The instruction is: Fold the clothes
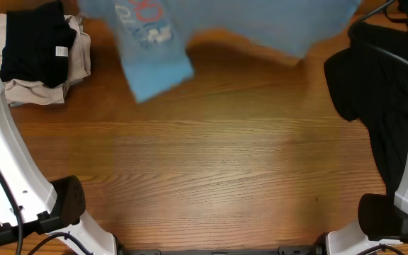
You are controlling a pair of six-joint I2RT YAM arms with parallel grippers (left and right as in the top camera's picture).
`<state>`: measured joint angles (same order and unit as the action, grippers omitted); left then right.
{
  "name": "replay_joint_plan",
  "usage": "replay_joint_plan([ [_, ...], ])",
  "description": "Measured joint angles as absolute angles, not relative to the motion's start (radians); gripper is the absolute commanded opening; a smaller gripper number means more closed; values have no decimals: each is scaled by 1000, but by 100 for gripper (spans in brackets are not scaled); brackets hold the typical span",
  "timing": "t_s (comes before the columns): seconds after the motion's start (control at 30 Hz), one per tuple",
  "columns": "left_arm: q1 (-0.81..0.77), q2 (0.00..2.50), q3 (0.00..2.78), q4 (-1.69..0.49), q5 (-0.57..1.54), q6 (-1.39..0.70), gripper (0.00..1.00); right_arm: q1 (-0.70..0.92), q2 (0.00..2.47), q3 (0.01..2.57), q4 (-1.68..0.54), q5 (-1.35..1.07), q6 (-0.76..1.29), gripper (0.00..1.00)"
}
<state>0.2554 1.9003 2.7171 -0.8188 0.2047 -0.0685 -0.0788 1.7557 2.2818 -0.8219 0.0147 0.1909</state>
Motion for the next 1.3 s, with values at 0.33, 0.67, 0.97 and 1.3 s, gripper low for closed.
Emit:
replay_joint_plan([
  [0.33, 230, 1939, 2729, -927, 164, -1, 4, -79, 1866, 2286, -897, -20, 183, 4],
  [0.67, 222, 2130, 2719, -1126, 156, 7, 4, -79, 1992, 2281, -971, -38, 161, 4],
  [0.97, 222, 1985, 2716, -1187, 145, 3, 4, -79, 1878, 2279, -1079, -46, 139, 4],
  [1.3, 223, 1562, 2734, -1235, 121, 5, 4, -95, 1394, 2285, -1239, -39, 114, 4],
])
